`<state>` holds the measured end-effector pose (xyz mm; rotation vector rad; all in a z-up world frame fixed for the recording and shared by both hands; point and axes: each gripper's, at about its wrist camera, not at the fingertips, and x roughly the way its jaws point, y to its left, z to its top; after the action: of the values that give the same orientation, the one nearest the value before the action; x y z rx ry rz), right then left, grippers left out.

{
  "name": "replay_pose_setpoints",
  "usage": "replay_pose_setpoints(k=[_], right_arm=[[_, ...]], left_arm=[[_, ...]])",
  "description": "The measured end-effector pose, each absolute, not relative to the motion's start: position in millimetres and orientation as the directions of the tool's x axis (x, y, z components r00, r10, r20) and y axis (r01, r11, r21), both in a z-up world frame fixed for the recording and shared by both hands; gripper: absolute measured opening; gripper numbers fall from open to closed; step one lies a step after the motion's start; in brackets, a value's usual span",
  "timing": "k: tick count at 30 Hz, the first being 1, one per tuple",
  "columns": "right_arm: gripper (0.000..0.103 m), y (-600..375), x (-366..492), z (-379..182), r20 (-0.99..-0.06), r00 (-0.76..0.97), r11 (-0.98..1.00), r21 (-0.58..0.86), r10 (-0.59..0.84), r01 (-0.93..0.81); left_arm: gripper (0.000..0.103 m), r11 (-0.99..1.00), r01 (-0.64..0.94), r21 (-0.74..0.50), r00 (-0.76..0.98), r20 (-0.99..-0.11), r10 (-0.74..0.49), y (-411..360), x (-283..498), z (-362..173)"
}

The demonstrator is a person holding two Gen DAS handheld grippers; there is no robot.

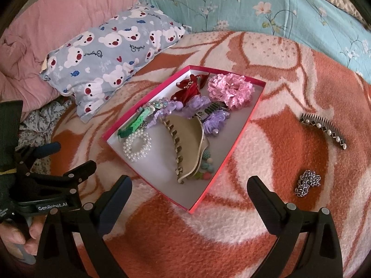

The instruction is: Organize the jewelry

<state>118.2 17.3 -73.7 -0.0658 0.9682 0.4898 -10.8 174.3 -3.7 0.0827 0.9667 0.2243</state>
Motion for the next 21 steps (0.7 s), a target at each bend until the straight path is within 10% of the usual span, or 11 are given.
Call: replay_pose_setpoints(k=[21], right_arm=[[0.1,18.8,116.4,-72.8,-0.801,0.47,0.89,0.161,0.371,-0.427]], left_arm=[[0.102,0.973,-0.148,0.18,0.562,-0.794,0.232,171.2,-15.7,-2.2]])
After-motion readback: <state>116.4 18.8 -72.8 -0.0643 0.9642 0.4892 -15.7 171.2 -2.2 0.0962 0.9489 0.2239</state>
